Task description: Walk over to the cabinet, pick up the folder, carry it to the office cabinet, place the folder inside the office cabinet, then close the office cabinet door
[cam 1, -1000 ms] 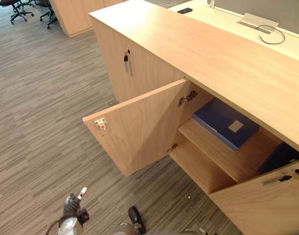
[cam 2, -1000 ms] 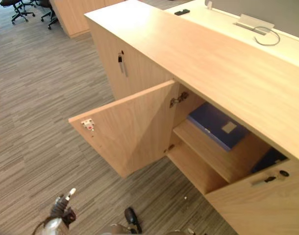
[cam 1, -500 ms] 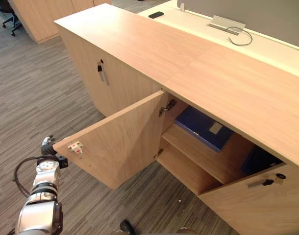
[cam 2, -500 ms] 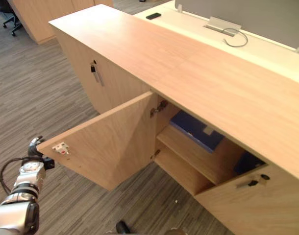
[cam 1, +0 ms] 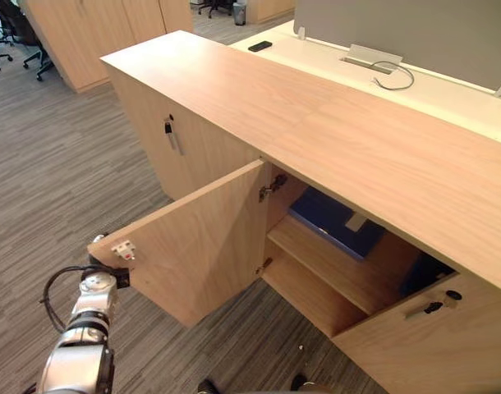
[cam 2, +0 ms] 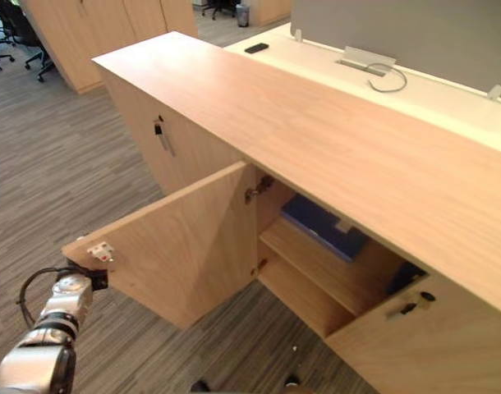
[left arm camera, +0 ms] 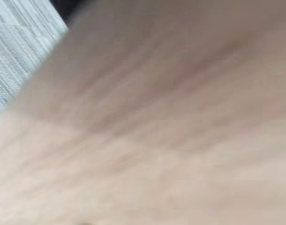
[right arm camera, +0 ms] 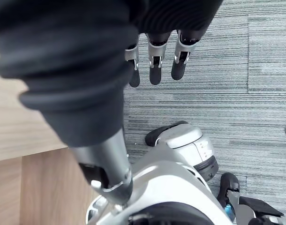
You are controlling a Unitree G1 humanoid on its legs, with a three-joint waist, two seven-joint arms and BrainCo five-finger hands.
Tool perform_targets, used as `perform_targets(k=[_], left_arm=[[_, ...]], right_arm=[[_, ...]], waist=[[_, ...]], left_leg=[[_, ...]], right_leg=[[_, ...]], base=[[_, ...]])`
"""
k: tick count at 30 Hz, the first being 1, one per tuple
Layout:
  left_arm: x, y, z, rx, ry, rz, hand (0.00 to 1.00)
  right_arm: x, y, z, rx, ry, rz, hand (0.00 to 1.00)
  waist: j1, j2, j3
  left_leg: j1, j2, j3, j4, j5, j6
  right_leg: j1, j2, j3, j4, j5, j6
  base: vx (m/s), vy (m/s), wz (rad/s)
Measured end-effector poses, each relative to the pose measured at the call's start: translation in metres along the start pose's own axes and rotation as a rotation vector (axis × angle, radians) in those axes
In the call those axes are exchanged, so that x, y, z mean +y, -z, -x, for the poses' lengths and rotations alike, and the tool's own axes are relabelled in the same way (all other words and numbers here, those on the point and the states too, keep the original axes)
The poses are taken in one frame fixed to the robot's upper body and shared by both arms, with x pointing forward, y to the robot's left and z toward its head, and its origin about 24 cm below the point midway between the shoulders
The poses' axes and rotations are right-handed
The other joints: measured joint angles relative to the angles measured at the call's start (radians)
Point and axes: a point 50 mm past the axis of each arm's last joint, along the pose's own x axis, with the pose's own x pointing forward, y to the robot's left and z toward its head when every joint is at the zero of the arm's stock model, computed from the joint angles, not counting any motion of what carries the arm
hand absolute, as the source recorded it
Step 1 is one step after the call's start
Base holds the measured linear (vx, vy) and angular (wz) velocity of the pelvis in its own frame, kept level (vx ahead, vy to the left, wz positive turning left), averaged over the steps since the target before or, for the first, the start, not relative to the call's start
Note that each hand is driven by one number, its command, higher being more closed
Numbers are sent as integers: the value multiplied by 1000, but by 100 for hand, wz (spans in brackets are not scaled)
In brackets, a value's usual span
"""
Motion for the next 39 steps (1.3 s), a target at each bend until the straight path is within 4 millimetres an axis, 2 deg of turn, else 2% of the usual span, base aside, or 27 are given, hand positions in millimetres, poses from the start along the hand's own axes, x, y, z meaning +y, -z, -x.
perform_targets(k=[1,5,6,7,9,10,13,16,18,22,25,26,27,28,29,32,34,36,38,39], left_arm=[[-6,1,4,-21,25,-21,0],[-64,6,48,-150,274,-46,0],[-80,13,64,-145,343,-20,0],[-88,18,71,-131,381,-12,0],[-127,34,104,-94,633,-29,0],[-137,35,113,-92,703,-20,0],[-190,23,169,-121,1099,87,0],[-209,13,194,-142,1253,149,0],[-215,8,203,-149,1323,186,0],[-217,7,205,-139,1361,211,0],[-215,9,203,-100,1359,263,0],[-214,9,199,-70,1345,311,0],[-212,8,194,-46,1322,359,0],[-210,8,191,-37,1308,381,0],[-208,10,186,-9,1282,419,0],[-197,21,171,54,1190,476,0],[-190,28,162,82,1125,479,0],[-183,40,153,126,1030,504,0],[-177,55,143,189,894,523,0],[-171,65,139,232,808,546,0]], right_arm=[[0,0,0,0,3,-3,0],[-2,-3,-1,-3,24,-32,0],[1,-7,-2,-10,18,-32,0],[3,-9,-3,-13,16,-33,0],[8,-17,-5,-23,2,-19,0],[10,-19,-5,-26,-3,-15,0],[15,-23,-7,-28,-19,17,0],[19,-23,-7,-19,-28,24,0],[19,-23,-7,-18,-28,25,0],[21,-25,-8,-20,-38,47,0],[24,-32,-9,-32,-49,72,0],[27,-37,-10,-43,-56,96,0],[31,-41,-11,-50,-64,99,0],[32,-43,-11,-51,-66,99,0],[31,-43,-11,-51,-64,98,0],[32,-40,-11,-37,-64,106,0],[32,-37,-10,-30,-65,113,0],[30,-32,-10,-20,-60,112,0],[27,-25,-9,2,-49,95,0],[25,-23,-9,13,-41,86,0]], waist=[[2,0,0],[14,0,-3],[18,-1,-4],[19,-1,-4],[13,-7,-5],[10,-10,-5],[-14,-19,-12],[-35,-26,-23],[-47,-23,-31],[-62,-23,-31],[-70,-23,-31],[-82,-19,-32],[-89,-20,-31],[-91,-18,-30],[-97,-22,-31],[-99,-26,-34],[-107,-24,-33],[-116,-26,-34],[-115,-27,-31],[-105,-24,-29]], left_leg=[[-1,-5,-3,0,-2,3],[-20,-51,-37,-1,-12,32],[-19,-63,-39,-1,-16,41],[-19,-70,-41,-1,-19,45],[-19,-90,-44,-1,-28,59],[-19,-94,-44,-1,-30,62],[-18,-110,-38,-1,-40,76],[-15,-110,-31,-1,-43,75],[-9,-103,-24,-1,-43,71],[10,-83,9,0,-41,62],[26,-66,80,4,-48,47],[26,-58,119,4,-52,41],[29,-50,152,4,-55,37],[32,-43,172,5,-56,35],[46,-32,211,8,-58,23],[75,3,305,33,-67,-9],[93,34,339,55,-68,-31],[112,73,361,91,-76,-50],[96,187,378,288,-160,-53],[87,269,396,430,-201,-12]], right_leg=[[0,-4,-1,0,0,0],[3,-50,-30,1,8,21],[4,-62,-30,1,12,27],[7,-68,-30,1,15,31],[9,-87,-29,-1,18,37],[9,-90,-29,-1,18,38],[9,-104,-26,-9,21,41],[9,-104,-23,-15,28,44],[10,-98,-19,-14,33,46],[8,-78,7,-14,34,47],[-30,-63,67,11,31,42],[-64,-59,75,39,27,34],[-92,-66,34,62,11,-4],[-98,-74,-6,77,1,-25],[-100,-89,-89,98,-4,-44],[-103,-47,-37,59,30,-13],[-77,-10,-11,15,53,-13],[-51,23,3,-13,55,-16],[-38,68,20,-20,40,-31],[-33,96,45,-14,29,-45]], base=[[-74,30,16],[-31,53,27],[0,52,16],[3,40,10],[13,34,6],[0,0,0],[52,17,-7],[53,-13,-11],[75,-50,-13],[54,-69,-28],[25,-65,-68],[-3,-54,-88],[-3,-45,-88],[13,-62,-93],[34,-55,-101],[34,-84,-90],[53,-125,-68],[103,-154,-39],[151,-217,-42],[161,-213,-72]])
